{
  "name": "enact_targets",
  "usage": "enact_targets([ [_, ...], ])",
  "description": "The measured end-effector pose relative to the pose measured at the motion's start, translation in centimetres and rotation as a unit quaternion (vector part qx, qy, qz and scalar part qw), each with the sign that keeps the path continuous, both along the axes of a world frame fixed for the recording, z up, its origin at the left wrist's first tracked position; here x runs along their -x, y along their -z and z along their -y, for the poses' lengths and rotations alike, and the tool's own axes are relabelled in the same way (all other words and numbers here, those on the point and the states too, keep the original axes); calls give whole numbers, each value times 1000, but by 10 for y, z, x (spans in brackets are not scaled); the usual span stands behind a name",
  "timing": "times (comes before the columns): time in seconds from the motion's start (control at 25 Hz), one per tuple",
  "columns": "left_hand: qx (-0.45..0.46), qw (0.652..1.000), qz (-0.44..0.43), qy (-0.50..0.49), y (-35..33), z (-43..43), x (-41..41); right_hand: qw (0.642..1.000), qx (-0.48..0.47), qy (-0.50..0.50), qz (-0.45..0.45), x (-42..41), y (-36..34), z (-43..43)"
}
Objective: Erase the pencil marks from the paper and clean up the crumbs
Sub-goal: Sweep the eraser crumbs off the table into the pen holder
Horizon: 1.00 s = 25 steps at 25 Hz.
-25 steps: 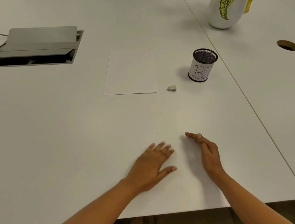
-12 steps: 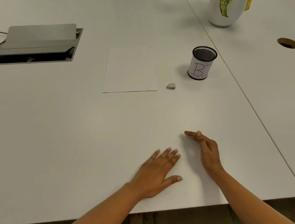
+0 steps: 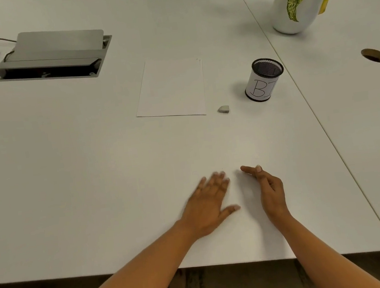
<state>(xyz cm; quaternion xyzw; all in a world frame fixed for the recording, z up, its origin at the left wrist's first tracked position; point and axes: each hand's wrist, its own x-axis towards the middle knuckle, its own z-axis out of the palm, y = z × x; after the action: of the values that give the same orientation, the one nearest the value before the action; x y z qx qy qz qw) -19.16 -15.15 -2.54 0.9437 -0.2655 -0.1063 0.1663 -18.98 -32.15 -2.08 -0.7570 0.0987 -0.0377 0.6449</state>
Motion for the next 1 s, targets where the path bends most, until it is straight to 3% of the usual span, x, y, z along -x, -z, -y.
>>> enact_targets([
  [0.12,24,997,6,73,-6,1,12,1000,2,4,5,0,-1,0],
  [0.28,23,999,23,-40,-1,4,-20,1000,-11,14,-5,0,1,0],
  [0.4,-9,999,-16,-35,2,9,-34,1000,-6,15,4,0,2,0],
  [0.56,81,993,-58,65,1,3,-4,1000,-12,7,8,0,0,1],
  [0.64,152,983,-88,59,-3,-6,10,1000,-13,8,10,0,-1,1],
  [0.72,191,979,-57,26,-6,-7,15,1000,-14,10,12,0,-1,1],
  [0.84,121,992,7,-24,-4,0,6,1000,-12,10,11,0,-2,0],
  [0.92,37,999,4,-34,0,5,0,1000,-11,11,12,0,-3,0],
  [1.0,26,1000,-2,-12,1,8,1,1000,-11,11,12,0,-2,0],
])
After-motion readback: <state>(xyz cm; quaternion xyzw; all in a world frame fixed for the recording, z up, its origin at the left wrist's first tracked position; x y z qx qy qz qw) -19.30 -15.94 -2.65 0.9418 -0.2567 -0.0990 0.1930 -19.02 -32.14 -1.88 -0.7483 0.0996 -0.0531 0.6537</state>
